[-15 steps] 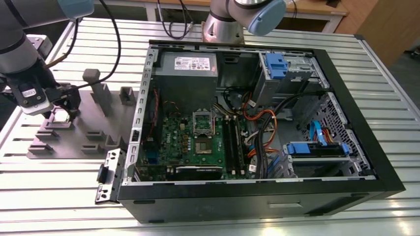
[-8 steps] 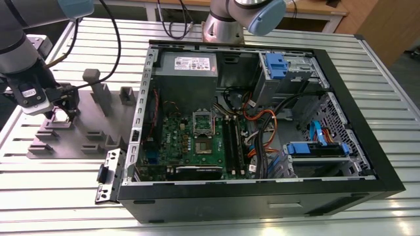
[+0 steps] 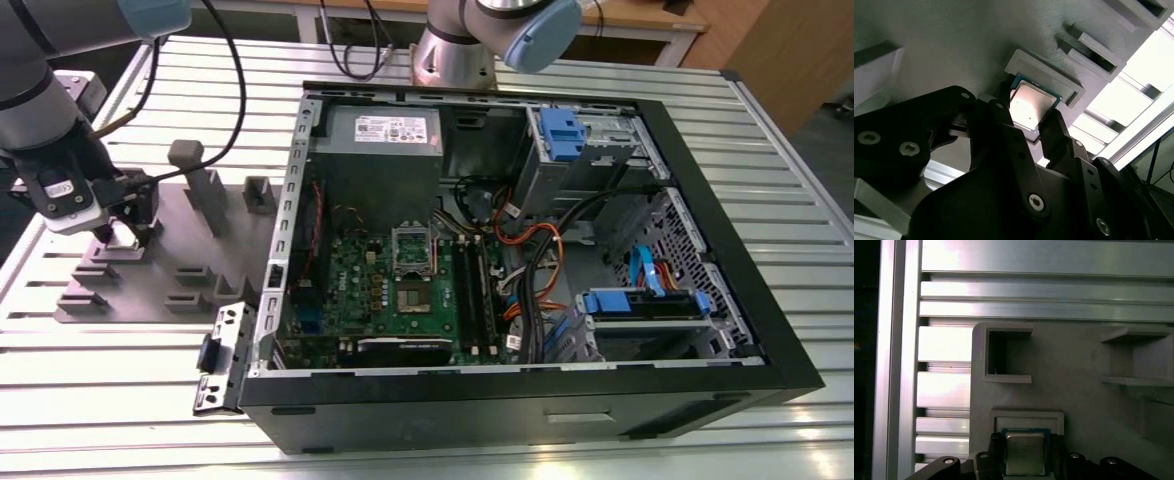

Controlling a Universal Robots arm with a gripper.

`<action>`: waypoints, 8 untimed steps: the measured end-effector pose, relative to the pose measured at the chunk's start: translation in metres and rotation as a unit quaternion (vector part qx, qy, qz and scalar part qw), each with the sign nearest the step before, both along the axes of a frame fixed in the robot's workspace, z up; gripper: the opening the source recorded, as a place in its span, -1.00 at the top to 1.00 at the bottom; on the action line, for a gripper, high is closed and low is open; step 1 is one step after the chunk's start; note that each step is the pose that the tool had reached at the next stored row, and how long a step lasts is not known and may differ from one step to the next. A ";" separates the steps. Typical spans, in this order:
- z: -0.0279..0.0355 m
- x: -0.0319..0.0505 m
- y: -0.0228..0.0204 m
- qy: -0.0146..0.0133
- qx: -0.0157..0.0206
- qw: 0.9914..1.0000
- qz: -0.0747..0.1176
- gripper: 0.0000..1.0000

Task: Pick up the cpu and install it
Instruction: 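Pick up the cpu and move it towards the insertion slot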

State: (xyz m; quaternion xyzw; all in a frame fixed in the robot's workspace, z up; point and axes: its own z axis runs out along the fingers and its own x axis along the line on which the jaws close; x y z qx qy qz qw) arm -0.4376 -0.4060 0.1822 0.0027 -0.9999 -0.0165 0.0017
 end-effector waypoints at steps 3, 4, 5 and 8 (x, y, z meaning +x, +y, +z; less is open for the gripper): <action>0.0000 0.0000 0.0000 0.000 0.000 1.000 0.000 0.03; -0.0001 0.0001 0.0000 0.000 0.000 1.000 0.000 0.03; -0.0002 0.0003 0.0001 0.000 0.000 1.000 0.000 0.03; 0.0000 0.0009 0.0000 0.000 0.000 1.000 0.000 0.03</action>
